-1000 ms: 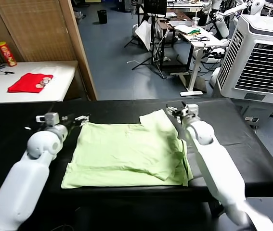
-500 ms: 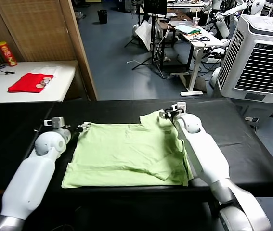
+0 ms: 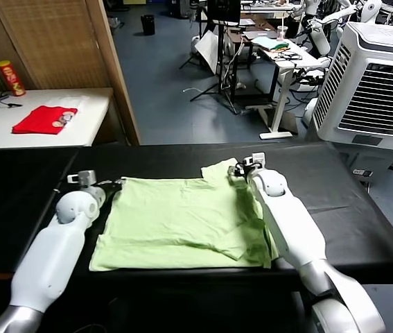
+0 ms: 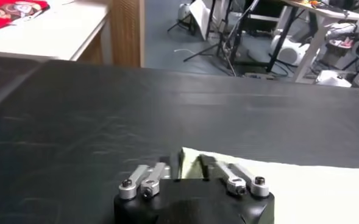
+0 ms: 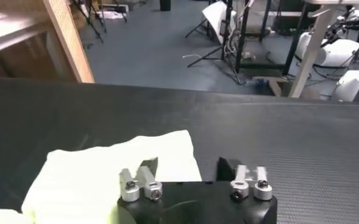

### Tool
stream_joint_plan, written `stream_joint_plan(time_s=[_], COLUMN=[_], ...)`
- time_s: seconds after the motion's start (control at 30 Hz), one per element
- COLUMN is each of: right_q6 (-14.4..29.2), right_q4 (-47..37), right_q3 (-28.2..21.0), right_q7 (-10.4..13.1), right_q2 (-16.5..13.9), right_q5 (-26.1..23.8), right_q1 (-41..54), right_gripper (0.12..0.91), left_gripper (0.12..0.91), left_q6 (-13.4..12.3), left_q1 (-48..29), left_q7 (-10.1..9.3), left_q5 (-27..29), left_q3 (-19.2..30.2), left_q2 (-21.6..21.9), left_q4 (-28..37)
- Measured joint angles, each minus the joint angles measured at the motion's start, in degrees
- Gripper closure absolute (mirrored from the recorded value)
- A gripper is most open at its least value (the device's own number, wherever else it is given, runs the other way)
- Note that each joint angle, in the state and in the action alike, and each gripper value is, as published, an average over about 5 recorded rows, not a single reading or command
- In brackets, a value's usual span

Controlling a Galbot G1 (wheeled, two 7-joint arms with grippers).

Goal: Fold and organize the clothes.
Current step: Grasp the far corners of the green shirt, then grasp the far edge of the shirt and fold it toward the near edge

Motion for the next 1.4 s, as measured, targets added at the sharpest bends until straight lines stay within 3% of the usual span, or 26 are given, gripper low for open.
stream_joint_plan(time_s=[0.07,0.13,0.3,0.47,0.83,1.17,1.4], right_q6=[1.3,2.7,6.6,6.9,-1.8,-9.6,-11.8], right_q4=[0.4,0.9,4.3,10.4,28.8,41.7,50.1], right_q3=[0.2,0.4,0.7,1.0,3.7,5.9,6.7], right_q7=[-0.2,-0.4,-1.5,-1.6,3.7,7.0,7.4], right_q2=[-0.1,-0.3,-1.5,-3.5,-10.0,-14.9,-17.0], right_q5=[-0.2,-0.3,0.2,0.9,2.7,4.6,4.5], right_q1=[-0.4,-0.8,-2.5,-5.3,-15.7,-24.6,-31.1], right_gripper=[0.843,0.894,0.904,0.904,0.904,0.904,0.904], left_gripper=[0.863,0.890,0.901,0.901,0.901,0.901,0.901], left_q6=[0.1,0.2,0.2,0.2,1.1,2.7,3.0], left_q1=[0.0,0.1,1.1,3.0,14.3,26.9,35.4], left_q7=[0.18,0.25,0.06,-0.38,-4.03,-8.01,-8.06], left_q5=[-0.1,-0.2,-0.3,-0.6,-5.3,-4.3,-2.5], left_q3=[0.0,-0.1,-0.7,-2.1,-7.6,-14.5,-18.7], left_q2=[0.0,0.1,0.7,2.0,6.4,8.5,7.7], left_q4=[-0.1,-0.4,-2.3,-6.2,-23.7,-37.6,-44.1])
